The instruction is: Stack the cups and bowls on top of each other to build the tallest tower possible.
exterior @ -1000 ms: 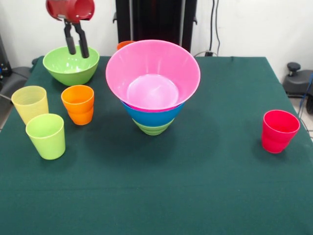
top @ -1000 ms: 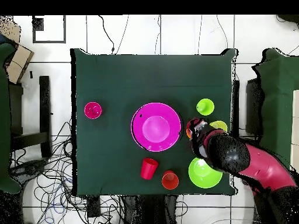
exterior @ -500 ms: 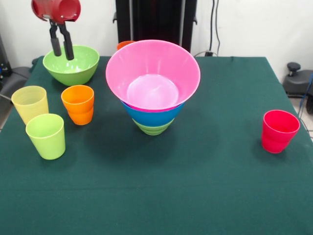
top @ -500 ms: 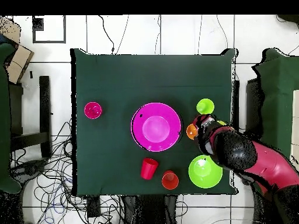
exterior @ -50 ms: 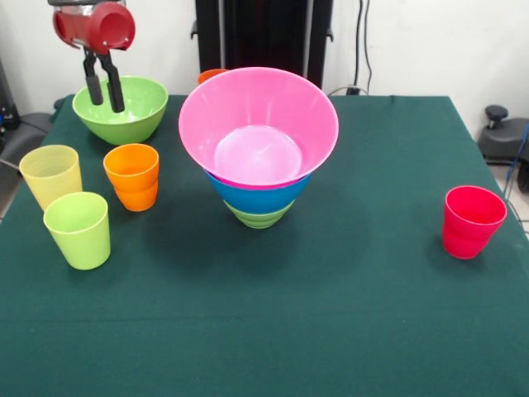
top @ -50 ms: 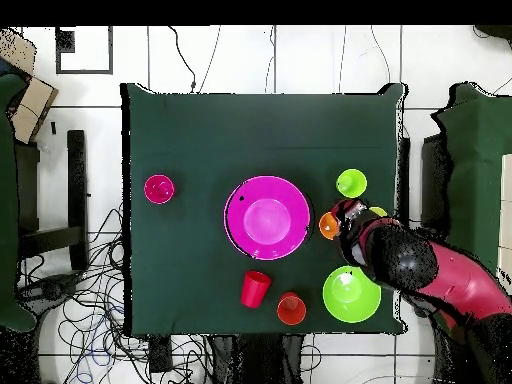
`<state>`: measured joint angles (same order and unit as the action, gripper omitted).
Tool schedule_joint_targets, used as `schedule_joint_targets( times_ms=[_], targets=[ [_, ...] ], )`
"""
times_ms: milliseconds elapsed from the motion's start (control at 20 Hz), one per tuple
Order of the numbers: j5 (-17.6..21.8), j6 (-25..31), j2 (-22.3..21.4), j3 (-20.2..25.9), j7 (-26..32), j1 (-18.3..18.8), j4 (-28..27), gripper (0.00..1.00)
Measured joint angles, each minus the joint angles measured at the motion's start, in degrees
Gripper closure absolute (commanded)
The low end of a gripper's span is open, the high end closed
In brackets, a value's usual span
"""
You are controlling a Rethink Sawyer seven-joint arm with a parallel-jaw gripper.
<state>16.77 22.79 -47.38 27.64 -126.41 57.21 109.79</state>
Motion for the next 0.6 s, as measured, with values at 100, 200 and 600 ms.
schedule_joint_targets(
  times_ms=[100, 200, 600],
  targets=[
    [0.48, 0.01, 0.42, -0.75, 0.00, -0.22, 0.00, 0.00],
    [0.86, 0.01, 0.79, -1.53, 0.00, -0.49, -0.01, 0.00],
    [2.57, -0.01, 2.64, -5.33, 0.00, -1.42, -0.01, 0.00]
  ],
)
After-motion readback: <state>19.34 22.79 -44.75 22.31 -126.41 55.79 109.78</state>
